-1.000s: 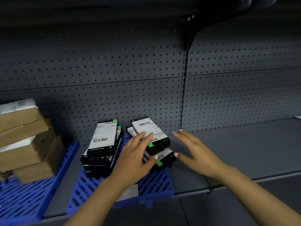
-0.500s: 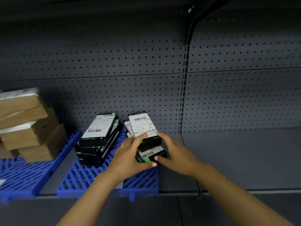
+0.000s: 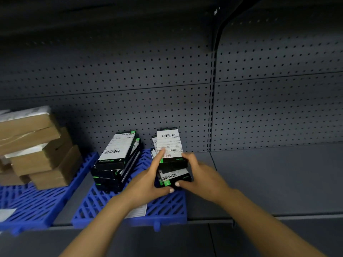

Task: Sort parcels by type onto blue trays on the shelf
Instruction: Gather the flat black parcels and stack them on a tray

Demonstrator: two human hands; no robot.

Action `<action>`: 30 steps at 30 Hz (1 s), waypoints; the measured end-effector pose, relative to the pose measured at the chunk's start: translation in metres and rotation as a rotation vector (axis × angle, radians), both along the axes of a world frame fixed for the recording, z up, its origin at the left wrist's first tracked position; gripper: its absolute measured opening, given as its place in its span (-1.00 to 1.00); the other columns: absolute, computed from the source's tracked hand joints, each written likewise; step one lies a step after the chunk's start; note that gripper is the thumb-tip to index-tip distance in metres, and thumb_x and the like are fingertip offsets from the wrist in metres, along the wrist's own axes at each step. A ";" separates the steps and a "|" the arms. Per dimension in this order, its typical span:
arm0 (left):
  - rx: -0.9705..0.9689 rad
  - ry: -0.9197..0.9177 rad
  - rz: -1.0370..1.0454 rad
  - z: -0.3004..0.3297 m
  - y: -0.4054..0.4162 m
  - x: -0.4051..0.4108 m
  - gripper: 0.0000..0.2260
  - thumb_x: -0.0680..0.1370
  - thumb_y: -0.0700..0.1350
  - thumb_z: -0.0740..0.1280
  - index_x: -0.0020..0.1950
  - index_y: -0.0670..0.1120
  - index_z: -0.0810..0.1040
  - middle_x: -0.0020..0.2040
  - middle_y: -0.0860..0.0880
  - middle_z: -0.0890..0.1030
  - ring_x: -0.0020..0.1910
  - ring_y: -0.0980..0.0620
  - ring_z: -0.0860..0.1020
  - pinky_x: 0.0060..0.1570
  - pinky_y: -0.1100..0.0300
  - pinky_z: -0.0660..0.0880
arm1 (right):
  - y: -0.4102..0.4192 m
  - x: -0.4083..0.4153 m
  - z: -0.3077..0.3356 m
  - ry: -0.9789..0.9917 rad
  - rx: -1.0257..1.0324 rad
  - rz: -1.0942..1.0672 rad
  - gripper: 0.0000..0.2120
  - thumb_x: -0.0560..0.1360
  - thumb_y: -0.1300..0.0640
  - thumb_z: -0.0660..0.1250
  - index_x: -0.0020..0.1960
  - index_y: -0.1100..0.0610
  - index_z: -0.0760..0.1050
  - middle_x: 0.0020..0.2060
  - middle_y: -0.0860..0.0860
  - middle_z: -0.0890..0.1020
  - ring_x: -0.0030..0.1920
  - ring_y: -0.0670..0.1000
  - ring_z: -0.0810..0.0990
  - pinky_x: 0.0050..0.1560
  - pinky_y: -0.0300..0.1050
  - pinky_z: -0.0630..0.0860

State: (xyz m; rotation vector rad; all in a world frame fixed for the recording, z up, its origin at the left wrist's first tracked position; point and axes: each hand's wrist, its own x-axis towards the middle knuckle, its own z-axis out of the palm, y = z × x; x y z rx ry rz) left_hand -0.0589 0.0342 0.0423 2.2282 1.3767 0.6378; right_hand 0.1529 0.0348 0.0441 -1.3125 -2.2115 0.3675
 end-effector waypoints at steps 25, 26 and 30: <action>-0.228 -0.501 0.125 -0.028 0.026 -0.016 -0.43 0.37 -0.46 0.44 0.27 -0.04 0.40 0.20 0.01 0.56 0.23 0.15 0.51 0.14 0.33 0.45 | 0.015 -0.022 -0.018 0.026 -0.175 0.031 -0.25 0.57 0.00 0.25 0.52 -0.06 -0.22 0.30 0.03 0.49 0.08 0.01 0.56 0.02 -0.07 0.52; -0.230 -0.501 0.128 -0.029 0.028 -0.016 -0.43 0.36 -0.44 0.45 0.26 -0.05 0.41 0.19 -0.01 0.57 0.21 0.13 0.52 0.16 0.30 0.46 | 0.016 -0.023 -0.019 0.016 -0.163 0.022 -0.25 0.57 0.00 0.25 0.52 -0.06 -0.21 0.28 0.04 0.51 0.05 0.01 0.56 -0.01 -0.09 0.52; -0.211 -0.494 0.132 -0.033 0.036 -0.017 -0.45 0.37 -0.43 0.45 0.28 -0.09 0.41 0.21 -0.05 0.57 0.23 0.08 0.52 0.24 0.18 0.44 | 0.021 -0.022 -0.028 -0.012 -0.135 -0.006 -0.23 0.56 0.01 0.26 0.51 -0.09 -0.24 0.24 0.06 0.53 0.02 0.05 0.57 -0.02 -0.02 0.54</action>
